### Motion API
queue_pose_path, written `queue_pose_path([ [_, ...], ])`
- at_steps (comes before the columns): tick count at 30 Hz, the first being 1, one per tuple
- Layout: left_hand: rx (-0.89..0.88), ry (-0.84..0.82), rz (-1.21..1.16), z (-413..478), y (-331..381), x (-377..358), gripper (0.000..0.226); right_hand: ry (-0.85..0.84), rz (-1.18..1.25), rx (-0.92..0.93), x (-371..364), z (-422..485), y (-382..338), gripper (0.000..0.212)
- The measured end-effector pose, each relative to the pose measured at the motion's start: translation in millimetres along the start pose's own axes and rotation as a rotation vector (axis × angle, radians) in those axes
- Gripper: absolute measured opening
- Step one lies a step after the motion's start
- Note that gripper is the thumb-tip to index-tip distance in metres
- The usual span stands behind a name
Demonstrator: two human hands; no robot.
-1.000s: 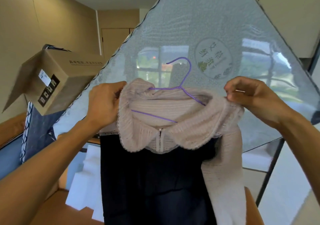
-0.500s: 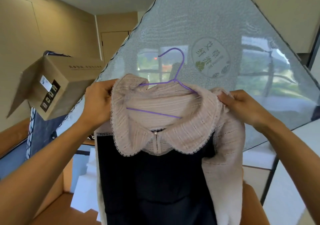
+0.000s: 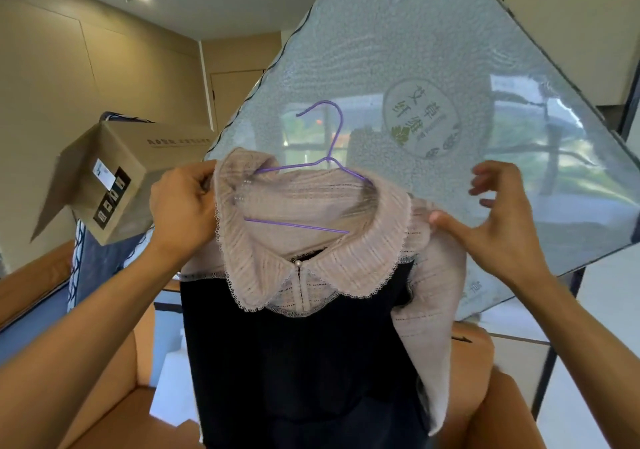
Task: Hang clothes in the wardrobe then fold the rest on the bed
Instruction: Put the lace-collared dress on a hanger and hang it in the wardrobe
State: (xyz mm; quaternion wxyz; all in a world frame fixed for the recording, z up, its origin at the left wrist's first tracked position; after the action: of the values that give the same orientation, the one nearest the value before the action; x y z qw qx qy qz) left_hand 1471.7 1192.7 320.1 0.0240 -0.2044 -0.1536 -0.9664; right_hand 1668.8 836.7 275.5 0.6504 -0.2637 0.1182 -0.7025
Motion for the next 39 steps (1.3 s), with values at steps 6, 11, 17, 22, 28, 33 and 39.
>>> queue_pose_path([
  [6, 0.086, 0.037, 0.057, -7, -1, 10, 0.049, -0.203, -0.074, -0.326, -50, -59, 50, 0.064],
  [11, 0.071, 0.052, 0.076, -8, -3, 14, 0.044, -0.166, 0.198, -0.223, -40, -15, 56, 0.03],
  [17, 0.087, 0.088, 0.115, 9, -35, 31, 0.046, 0.007, 0.396, -0.108, 19, 51, 34, 0.02],
  [22, -0.009, 0.122, 0.061, 13, -18, 37, 0.025, -0.004, 0.629, -0.342, 18, 72, 35, 0.026],
  [28, -0.102, 0.073, 0.001, 8, 13, 18, 0.034, -0.343, 0.291, -0.292, -26, 51, 18, 0.024],
  [33, -0.124, -0.089, -0.058, 10, 11, -16, 0.028, -0.639, 0.189, -0.051, -78, 14, -17, 0.015],
  [39, 0.03, -0.45, -0.222, 26, -1, -49, 0.07, -0.548, 0.221, 0.075, -77, 3, -17, 0.05],
])
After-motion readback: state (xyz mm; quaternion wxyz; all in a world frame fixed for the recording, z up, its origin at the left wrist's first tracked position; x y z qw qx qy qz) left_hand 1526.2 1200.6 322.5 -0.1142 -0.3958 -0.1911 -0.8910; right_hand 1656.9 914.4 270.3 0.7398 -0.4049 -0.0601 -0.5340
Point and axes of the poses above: each hand's wrist, its own z-axis towards the middle knuckle, its own x-axis out of the back of the hand, y = z × x, the point moved 9 cm from there along z, towards the middle knuckle, and after that the axes turned 12 degrees about z, right-handed, at the moved point
